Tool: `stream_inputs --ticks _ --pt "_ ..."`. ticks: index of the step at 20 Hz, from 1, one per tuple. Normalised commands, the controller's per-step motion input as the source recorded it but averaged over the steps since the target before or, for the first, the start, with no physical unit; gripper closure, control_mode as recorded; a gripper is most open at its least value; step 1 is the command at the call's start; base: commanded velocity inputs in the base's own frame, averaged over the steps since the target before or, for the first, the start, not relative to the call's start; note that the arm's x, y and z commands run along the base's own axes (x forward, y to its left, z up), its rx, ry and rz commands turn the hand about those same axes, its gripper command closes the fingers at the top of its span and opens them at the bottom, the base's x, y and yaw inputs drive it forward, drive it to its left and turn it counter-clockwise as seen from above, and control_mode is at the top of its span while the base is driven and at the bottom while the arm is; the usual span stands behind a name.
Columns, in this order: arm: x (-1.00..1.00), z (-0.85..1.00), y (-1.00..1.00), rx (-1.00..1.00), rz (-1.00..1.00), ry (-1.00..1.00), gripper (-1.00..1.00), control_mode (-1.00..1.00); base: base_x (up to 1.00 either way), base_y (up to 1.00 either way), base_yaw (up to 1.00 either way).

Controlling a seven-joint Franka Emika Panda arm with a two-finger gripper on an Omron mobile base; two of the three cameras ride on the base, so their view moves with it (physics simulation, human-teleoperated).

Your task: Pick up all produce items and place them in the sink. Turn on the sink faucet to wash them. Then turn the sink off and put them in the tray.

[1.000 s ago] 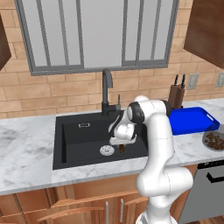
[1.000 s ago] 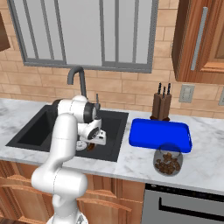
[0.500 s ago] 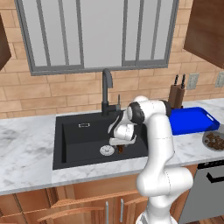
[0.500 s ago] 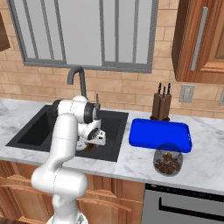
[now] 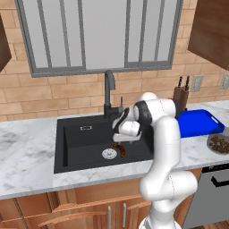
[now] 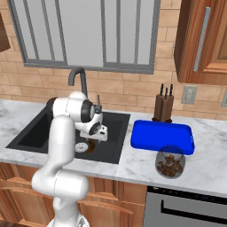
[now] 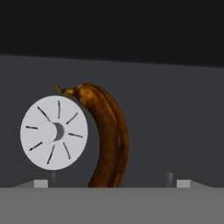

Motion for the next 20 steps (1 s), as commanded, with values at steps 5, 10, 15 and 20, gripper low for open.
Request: stream_inputs --ticks 5,10,15,20 --pt "-0.29 0.64 -0.04 0.00 0.02 -0.09 -1.00 -1.00 0.00 0.00 0.00" --pt "-0.44 0.70 0.00 0.00 0.03 -0.16 -1.00 -1.00 0.00 0.00 0.00" --pt "-0.57 0.71 0.00 0.00 0.03 -0.21 -1.00 -1.00 0.00 0.00 0.00" --pt "-0.72 0.68 0.00 0.00 0.01 -0.24 -1.00 -1.00 0.00 0.00 0.00"
